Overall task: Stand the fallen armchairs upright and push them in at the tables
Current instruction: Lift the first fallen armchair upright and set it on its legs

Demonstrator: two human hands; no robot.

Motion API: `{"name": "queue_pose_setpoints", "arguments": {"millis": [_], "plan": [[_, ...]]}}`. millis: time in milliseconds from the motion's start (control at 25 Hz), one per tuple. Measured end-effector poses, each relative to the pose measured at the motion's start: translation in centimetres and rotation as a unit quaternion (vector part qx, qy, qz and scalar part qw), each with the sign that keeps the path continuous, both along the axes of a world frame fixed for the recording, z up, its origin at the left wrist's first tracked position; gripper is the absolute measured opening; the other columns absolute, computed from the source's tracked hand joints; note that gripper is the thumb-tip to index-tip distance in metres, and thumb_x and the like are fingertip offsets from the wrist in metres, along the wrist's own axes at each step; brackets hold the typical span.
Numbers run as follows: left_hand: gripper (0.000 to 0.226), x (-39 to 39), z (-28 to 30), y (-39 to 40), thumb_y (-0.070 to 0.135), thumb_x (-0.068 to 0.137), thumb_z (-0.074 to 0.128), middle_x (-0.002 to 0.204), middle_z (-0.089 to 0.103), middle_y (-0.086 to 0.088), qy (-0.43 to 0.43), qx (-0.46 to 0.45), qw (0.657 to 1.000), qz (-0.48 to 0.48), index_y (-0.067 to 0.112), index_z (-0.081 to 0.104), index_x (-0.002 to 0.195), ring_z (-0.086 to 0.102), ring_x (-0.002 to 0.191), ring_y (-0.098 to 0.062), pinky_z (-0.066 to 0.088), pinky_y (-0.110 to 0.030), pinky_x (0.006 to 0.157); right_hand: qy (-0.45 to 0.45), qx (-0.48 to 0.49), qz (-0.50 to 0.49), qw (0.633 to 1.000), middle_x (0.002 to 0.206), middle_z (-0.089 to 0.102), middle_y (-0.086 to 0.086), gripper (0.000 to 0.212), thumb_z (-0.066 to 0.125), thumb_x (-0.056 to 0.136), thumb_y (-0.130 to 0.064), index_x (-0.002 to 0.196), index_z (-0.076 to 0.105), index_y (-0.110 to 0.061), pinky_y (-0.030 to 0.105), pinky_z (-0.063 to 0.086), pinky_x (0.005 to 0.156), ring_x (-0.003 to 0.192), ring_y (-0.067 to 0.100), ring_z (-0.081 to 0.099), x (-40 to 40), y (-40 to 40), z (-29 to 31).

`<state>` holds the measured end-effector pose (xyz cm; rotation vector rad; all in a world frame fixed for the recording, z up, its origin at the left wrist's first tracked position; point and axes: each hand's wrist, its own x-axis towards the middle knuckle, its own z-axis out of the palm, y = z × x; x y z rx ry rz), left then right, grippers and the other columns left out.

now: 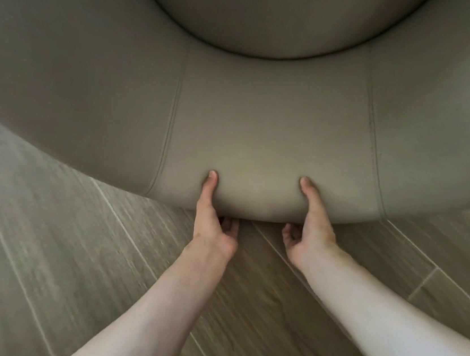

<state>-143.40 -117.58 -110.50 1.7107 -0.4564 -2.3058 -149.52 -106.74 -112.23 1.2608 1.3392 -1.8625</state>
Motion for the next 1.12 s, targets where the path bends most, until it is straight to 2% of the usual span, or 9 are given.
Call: {"name": "queue_pose_setpoints", "arguments": {"millis": [200, 280, 440, 560, 680, 880, 920, 1000, 1120], "plan": [[0.039, 0.5, 3.4, 1.3, 0.045, 0.074, 0.083, 0.081, 0.074, 0.007, -0.019, 0.007, 1.0, 0.017, 0.019, 0.069, 0.1, 0.066, 0.076, -0.009, 0.05, -0.023, 0.063, 0.003, 0.002, 0.005, 1.0, 0.12, 0.068, -0.004, 0.089, 0.093, 0.052, -0.049, 0.13, 0.057, -0.023, 0.036, 0.051, 0.099, 0.107, 0.014, 0.064, 0.7, 1.3, 3.7], [0.034, 1.2, 7.0, 2.5, 0.044, 0.076, 0.082, 0.073, 0.074, 0.007, -0.037, 0.024, 0.999, 0.023, 0.019, 0.067, 0.094, 0.067, 0.066, -0.009, 0.048, -0.02, 0.054, -0.01, 0.0, -0.006, 1.0, 0.121, 0.068, -0.002, 0.084, 0.092, 0.057, -0.044, 0.131, 0.056, -0.023, 0.04, 0.052, 0.099, 0.106, 0.018, 0.066, 1.3, 2.2, 7.2], [0.038, 2.8, 16.1, 4.3, 0.046, 0.075, 0.083, 0.095, 0.068, 0.007, -0.081, 0.028, 0.996, 0.026, 0.022, 0.064, 0.097, 0.062, 0.083, -0.009, 0.046, -0.026, 0.068, -0.015, 0.035, 0.02, 0.999, 0.106, 0.07, -0.004, 0.065, 0.092, 0.058, -0.046, 0.11, 0.058, -0.026, 0.038, 0.058, 0.076, 0.096, 0.018, 0.068, 3.0, 4.5, 16.0], [0.057, 3.4, 25.0, 5.9, 0.052, 0.069, 0.086, 0.109, 0.07, 0.008, -0.125, 0.046, 0.991, 0.025, 0.024, 0.064, 0.113, 0.062, 0.087, -0.009, 0.044, -0.026, 0.066, -0.029, 0.064, 0.022, 0.997, 0.099, 0.071, -0.007, 0.056, 0.092, 0.056, -0.049, 0.092, 0.057, -0.027, 0.04, 0.058, 0.085, 0.09, 0.015, 0.069, 3.9, 5.8, 24.5], [0.081, 3.1, 33.9, 6.7, 0.058, 0.062, 0.087, 0.122, 0.064, 0.008, -0.167, 0.051, 0.984, 0.03, 0.026, 0.058, 0.131, 0.059, 0.088, -0.013, 0.042, -0.027, 0.066, -0.031, 0.089, 0.031, 0.995, 0.102, 0.072, -0.004, 0.057, 0.091, 0.057, -0.052, 0.092, 0.056, -0.024, 0.043, 0.055, 0.096, 0.095, 0.019, 0.069, 4.0, 6.1, 32.6], [0.066, 2.1, 44.9, 4.6, 0.052, 0.071, 0.085, 0.115, 0.064, 0.007, -0.172, 0.036, 0.984, 0.023, 0.023, 0.06, 0.125, 0.06, 0.091, -0.017, 0.048, -0.027, 0.079, -0.038, 0.119, 0.065, 0.99, 0.115, 0.067, 0.005, 0.059, 0.086, 0.063, -0.057, 0.084, 0.048, -0.017, 0.048, 0.053, 0.097, 0.104, 0.03, 0.066, 2.2, 3.7, 43.1], [0.052, 1.4, 47.1, 4.0, 0.047, 0.077, 0.082, 0.104, 0.063, 0.005, -0.165, 0.034, 0.986, 0.011, 0.022, 0.061, 0.117, 0.059, 0.087, -0.015, 0.049, -0.026, 0.082, -0.038, 0.115, 0.075, 0.99, 0.119, 0.065, 0.006, 0.06, 0.086, 0.065, -0.055, 0.088, 0.046, -0.016, 0.049, 0.052, 0.099, 0.107, 0.031, 0.064, 1.4, 2.9, 44.9], [0.021, -1.7, 52.1, 2.0, 0.033, 0.087, 0.075, 0.079, 0.058, 0.005, -0.089, -0.009, 0.996, -0.004, 0.02, 0.061, 0.096, 0.056, 0.068, -0.009, 0.047, -0.02, 0.067, -0.035, 0.104, 0.081, 0.991, 0.127, 0.061, 0.007, 0.061, 0.085, 0.07, -0.051, 0.102, 0.047, -0.015, 0.049, 0.052, 0.099, 0.111, 0.032, 0.062, -0.6, 1.6, 47.9], [0.012, -8.9, 60.8, -0.8, 0.026, 0.091, 0.07, 0.069, 0.064, 0.012, 0.123, -0.22, 0.963, -0.099, 0.024, 0.062, 0.082, 0.063, 0.062, -0.004, 0.047, -0.018, 0.058, -0.046, 0.105, 0.074, 0.991, 0.136, 0.054, 0.007, 0.072, 0.083, 0.076, -0.043, 0.133, 0.048, -0.016, 0.05, 0.052, 0.097, 0.114, 0.032, 0.058, -2.7, 0.4, 51.2]]}}
